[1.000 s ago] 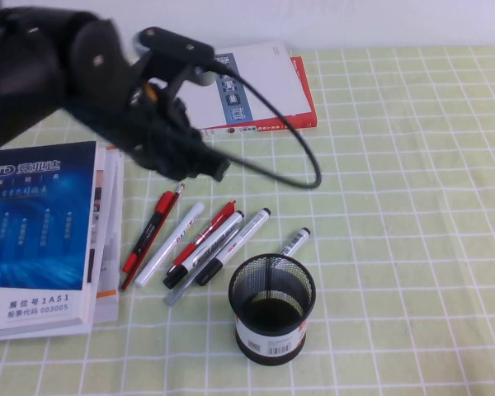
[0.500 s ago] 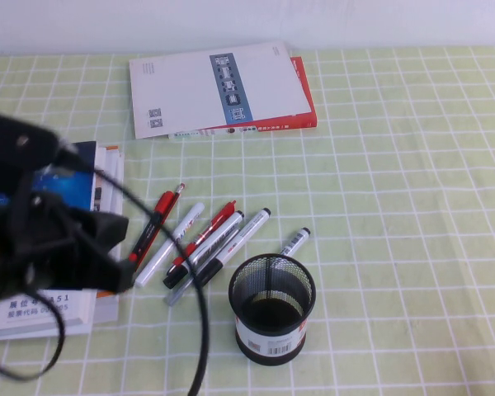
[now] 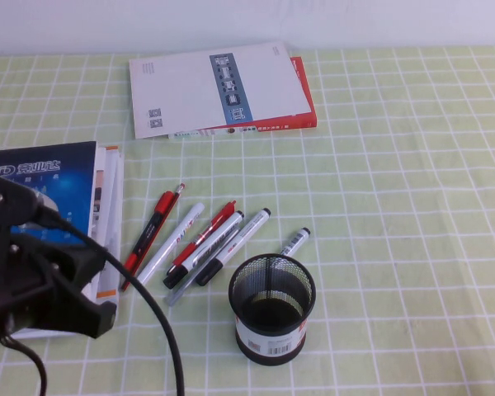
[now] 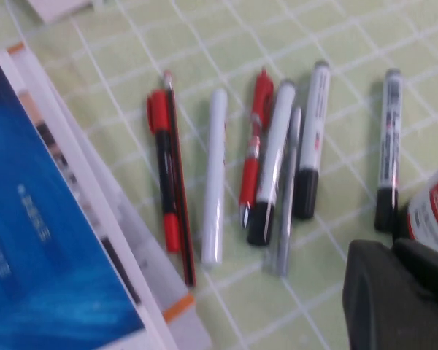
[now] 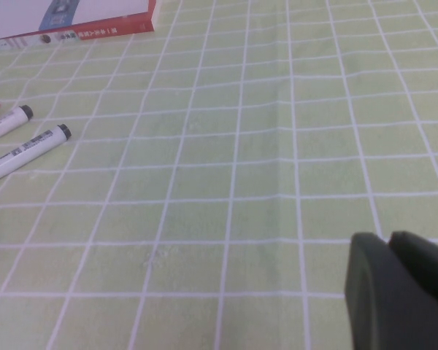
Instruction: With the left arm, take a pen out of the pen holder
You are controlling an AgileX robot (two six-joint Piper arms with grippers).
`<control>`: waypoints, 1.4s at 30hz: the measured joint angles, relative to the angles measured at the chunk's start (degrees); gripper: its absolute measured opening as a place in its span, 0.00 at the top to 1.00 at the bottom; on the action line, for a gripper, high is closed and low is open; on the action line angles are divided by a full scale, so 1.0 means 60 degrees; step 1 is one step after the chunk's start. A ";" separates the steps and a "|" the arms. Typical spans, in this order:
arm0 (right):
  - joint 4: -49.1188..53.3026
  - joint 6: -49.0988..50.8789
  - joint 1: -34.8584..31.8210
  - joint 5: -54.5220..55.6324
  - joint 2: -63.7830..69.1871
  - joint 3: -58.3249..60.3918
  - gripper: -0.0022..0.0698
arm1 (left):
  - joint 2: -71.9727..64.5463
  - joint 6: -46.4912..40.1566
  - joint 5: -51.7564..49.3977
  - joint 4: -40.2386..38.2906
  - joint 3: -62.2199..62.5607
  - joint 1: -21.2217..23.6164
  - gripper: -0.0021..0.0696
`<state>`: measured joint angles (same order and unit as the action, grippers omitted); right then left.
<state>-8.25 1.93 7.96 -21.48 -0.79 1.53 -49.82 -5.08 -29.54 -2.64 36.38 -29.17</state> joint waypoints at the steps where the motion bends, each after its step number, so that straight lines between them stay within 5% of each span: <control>1: 0.0000 0.0000 0.0000 0.0000 0.0000 0.0000 0.99 | 0.0046 0.0027 0.0375 0.0045 -0.0133 0.0000 0.97; 10: 0.0000 0.0000 0.0000 0.0000 0.0000 0.0000 0.99 | 0.2347 -0.0014 0.4034 -0.0280 -0.2783 0.0859 0.97; 24: 0.0000 0.0000 0.0000 0.0000 0.0000 0.0000 0.99 | 0.8202 -0.0073 0.4543 -0.0709 -0.6063 0.4621 0.97; 42: 0.0000 0.0000 0.0000 0.0000 0.0000 0.0000 0.99 | 0.8375 -0.0278 0.1379 -0.0390 -0.6299 0.4767 0.97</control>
<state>-8.25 1.93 7.96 -21.48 -0.79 1.53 0.43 -6.75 -21.26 -4.98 -1.42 -0.57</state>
